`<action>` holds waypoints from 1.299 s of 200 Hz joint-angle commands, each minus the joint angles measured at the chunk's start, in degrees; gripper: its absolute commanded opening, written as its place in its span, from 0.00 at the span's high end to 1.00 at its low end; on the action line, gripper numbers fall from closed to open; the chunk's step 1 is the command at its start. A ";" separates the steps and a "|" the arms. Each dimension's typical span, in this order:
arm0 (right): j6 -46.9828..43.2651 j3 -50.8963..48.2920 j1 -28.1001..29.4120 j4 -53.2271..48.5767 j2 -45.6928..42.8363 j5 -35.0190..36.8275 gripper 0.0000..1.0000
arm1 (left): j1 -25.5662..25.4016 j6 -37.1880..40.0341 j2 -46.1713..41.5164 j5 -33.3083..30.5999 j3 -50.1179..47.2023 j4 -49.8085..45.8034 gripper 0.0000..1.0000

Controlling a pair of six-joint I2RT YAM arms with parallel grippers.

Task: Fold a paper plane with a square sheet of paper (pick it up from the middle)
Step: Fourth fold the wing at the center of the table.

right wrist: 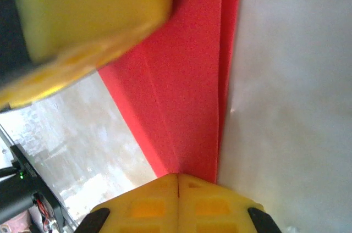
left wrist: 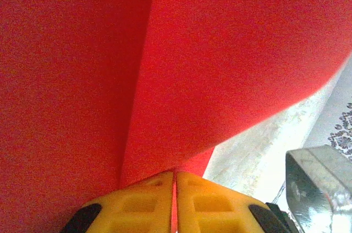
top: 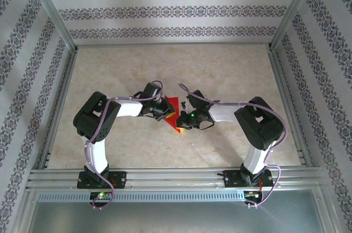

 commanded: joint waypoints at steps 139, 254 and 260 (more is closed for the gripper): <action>-3.93 2.23 -0.26 -2.96 -4.20 4.56 0.95 | 0.03 0.01 3.80 -4.50 -1.38 -9.02 0.91; -9.19 3.27 -0.25 -13.91 4.09 11.50 0.96 | 0.27 13.40 1.67 -2.82 5.63 -11.40 0.85; -9.85 3.42 -0.16 -15.34 4.11 12.72 0.96 | 0.39 14.57 1.68 -2.81 6.27 -11.79 0.84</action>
